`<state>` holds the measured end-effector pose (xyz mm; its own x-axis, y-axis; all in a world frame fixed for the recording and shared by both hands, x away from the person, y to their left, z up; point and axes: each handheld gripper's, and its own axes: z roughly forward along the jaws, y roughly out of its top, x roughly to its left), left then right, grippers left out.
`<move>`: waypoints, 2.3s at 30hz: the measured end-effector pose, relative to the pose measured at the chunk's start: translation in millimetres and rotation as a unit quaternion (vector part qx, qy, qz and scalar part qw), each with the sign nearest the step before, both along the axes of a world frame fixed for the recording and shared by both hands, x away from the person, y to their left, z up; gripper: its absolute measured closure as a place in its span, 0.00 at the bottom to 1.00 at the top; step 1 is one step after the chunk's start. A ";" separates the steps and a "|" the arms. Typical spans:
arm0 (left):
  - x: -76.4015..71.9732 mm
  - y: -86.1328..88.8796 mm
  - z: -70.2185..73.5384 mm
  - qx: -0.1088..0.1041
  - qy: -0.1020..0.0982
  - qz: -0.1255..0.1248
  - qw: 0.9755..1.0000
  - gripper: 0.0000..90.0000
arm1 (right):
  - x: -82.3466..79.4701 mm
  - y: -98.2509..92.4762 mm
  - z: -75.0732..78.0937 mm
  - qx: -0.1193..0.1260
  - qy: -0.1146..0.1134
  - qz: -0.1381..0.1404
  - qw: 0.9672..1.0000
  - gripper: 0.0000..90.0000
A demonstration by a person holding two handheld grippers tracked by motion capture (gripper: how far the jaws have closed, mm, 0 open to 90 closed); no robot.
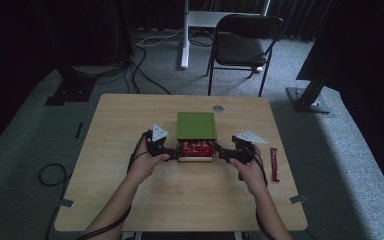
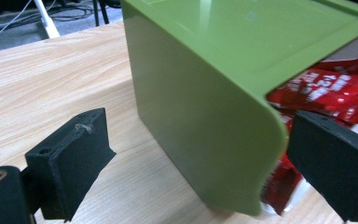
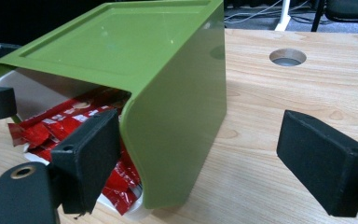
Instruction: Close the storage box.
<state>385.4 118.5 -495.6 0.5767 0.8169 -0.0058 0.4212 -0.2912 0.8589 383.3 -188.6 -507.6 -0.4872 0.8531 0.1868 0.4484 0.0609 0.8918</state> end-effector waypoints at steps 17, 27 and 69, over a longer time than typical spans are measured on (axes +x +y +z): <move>-17.6 17.4 -3.2 0.010 0.009 0.014 1.000 0.08 | -16.2 -9.1 6.9 0.007 -0.007 0.005 1.000 0.15; -24.1 29.7 -9.7 0.016 0.017 0.026 0.999 0.08 | -23.0 -27.3 1.3 -0.005 0.003 -0.011 1.000 0.15; -65.8 123.2 -47.3 0.029 0.072 0.139 0.987 0.08 | -61.1 -88.4 -46.1 -0.064 0.049 -0.061 0.995 0.15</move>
<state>319.7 241.8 -542.9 0.3268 0.9449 -0.0193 0.6082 -0.1946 0.7695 322.2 -277.0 -553.8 -0.3637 0.9245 0.1144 0.5432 0.1107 0.8323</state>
